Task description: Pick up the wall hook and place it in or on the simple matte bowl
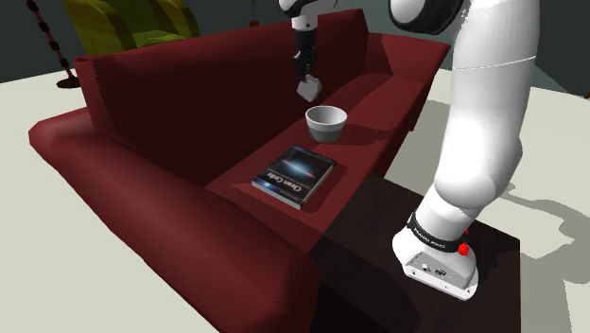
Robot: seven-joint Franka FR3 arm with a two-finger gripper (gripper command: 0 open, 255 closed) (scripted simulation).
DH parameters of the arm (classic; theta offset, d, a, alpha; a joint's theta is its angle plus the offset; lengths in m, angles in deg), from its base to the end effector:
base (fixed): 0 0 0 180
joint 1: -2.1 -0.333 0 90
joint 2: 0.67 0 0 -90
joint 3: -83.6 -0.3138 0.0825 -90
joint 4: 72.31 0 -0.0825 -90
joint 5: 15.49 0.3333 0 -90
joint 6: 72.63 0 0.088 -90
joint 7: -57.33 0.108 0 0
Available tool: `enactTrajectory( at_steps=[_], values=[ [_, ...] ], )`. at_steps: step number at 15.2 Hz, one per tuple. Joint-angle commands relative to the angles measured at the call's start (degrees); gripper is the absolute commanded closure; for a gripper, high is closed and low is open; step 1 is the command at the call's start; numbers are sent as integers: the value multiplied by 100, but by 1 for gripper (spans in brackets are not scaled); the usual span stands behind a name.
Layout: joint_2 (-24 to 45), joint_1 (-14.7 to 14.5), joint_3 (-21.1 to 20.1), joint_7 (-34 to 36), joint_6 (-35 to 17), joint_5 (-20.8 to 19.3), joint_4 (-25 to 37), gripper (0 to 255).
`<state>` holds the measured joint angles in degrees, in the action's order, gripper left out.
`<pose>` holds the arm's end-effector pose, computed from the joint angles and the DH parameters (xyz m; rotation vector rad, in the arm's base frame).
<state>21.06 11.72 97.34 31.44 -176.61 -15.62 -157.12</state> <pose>0.5755 -0.2243 0.4719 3.0703 0.0916 -0.1056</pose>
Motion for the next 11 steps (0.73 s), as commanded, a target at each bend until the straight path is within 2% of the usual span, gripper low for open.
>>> enactTrajectory(
  at_steps=[1, 4, 11],
  values=[
    [-184, 117, 72, -198, -3, -23, -170, 255],
    [-450, 311, 198, -523, -4, -61, -409, 255],
    [-373, 307, 188, -502, -512, -45, -843, 255]
  ],
)
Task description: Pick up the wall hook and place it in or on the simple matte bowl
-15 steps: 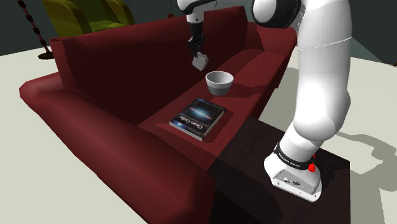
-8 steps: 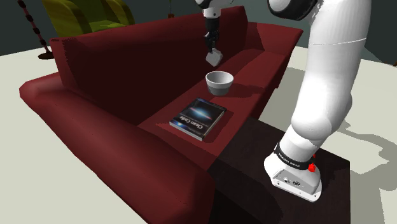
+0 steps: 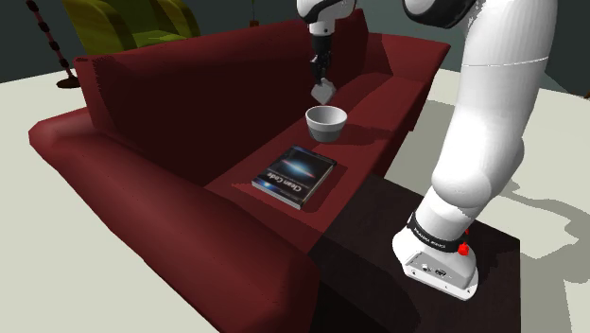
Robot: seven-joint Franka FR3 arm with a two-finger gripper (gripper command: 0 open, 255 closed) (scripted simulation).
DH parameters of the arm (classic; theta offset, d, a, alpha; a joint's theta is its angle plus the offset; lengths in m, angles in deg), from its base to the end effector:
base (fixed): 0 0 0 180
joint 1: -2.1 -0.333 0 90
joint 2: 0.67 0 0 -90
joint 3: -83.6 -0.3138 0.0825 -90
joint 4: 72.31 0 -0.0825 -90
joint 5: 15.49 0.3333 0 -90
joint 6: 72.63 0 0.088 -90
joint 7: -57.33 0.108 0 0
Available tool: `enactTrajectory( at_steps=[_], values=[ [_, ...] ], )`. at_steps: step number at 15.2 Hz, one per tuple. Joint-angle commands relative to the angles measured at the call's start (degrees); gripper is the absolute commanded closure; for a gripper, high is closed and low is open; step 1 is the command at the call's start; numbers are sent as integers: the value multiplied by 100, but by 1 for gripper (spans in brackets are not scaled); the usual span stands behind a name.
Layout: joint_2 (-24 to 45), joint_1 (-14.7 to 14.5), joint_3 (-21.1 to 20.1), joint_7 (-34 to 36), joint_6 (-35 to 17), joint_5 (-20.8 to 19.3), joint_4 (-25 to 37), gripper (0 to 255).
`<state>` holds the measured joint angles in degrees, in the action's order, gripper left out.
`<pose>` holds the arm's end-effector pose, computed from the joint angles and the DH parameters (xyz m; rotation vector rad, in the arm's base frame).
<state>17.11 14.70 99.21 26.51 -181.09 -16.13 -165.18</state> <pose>0.5348 -0.2674 0.4611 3.0708 0.0930 -0.1066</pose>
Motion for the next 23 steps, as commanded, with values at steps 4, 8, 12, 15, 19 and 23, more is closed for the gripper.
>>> enactTrajectory(
  at_steps=[4, 8, 12, 15, 19, 23],
  values=[
    [93, 10, -7, -1, -344, 22, -249, 255],
    [182, 15, -17, 3, -619, 43, -436, 255],
    [289, 23, -28, 4, -887, 69, -601, 255],
    [351, 28, -35, 4, -1026, 84, -680, 255],
    [352, 28, -35, 4, -1026, 84, -679, 255],
    [353, 28, -35, 4, -1026, 84, -679, 0]
  ],
)
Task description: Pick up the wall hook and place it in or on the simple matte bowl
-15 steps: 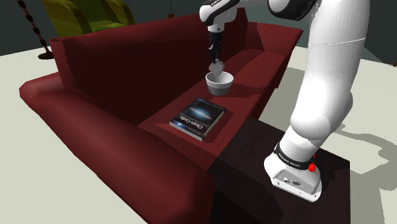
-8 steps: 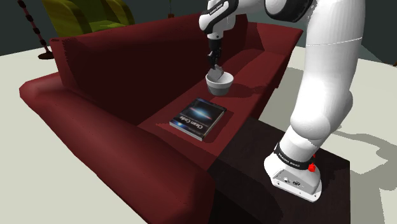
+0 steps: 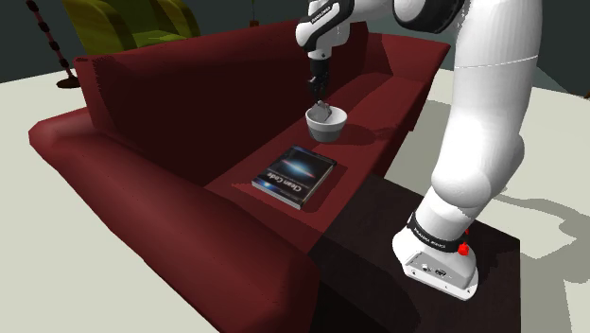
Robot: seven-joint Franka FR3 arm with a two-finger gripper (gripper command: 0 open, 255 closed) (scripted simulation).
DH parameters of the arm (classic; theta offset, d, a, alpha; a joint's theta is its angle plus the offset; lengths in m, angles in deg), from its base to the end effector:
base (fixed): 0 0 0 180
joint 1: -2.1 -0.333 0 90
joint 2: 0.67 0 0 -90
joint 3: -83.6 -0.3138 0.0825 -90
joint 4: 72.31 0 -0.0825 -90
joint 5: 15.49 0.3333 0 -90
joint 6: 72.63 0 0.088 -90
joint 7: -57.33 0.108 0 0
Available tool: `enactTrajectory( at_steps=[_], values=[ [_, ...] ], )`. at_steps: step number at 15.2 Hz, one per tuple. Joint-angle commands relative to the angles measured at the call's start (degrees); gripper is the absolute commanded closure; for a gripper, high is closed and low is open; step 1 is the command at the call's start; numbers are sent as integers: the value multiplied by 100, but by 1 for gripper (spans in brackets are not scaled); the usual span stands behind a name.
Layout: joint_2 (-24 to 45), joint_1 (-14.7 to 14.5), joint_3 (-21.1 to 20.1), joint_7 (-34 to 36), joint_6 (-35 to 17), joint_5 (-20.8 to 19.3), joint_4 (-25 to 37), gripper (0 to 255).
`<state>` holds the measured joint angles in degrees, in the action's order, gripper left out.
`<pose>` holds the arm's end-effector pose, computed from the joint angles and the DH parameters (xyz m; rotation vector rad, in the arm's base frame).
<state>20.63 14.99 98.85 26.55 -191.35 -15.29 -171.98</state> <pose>0.5384 -0.2696 0.3902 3.0705 0.0929 -0.1055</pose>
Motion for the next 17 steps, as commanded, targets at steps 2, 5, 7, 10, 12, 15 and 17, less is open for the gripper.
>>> enactTrajectory(
  at_steps=[2, 5, 7, 10, 12, 15, 17],
  values=[
    [-1, 0, 0, 0, -1, 0, 0, 0],
    [-1, 0, 0, 0, -1, 0, 0, 0],
    [-128, -24, 8, 21, 340, -32, 215, 0],
    [-219, -42, 13, 35, 651, -55, 438, 0],
    [-220, -42, 13, 35, 651, -55, 437, 0],
    [-219, -42, 13, 35, 651, -55, 438, 0],
    [-219, -42, 13, 35, 651, -55, 438, 0]
  ],
)
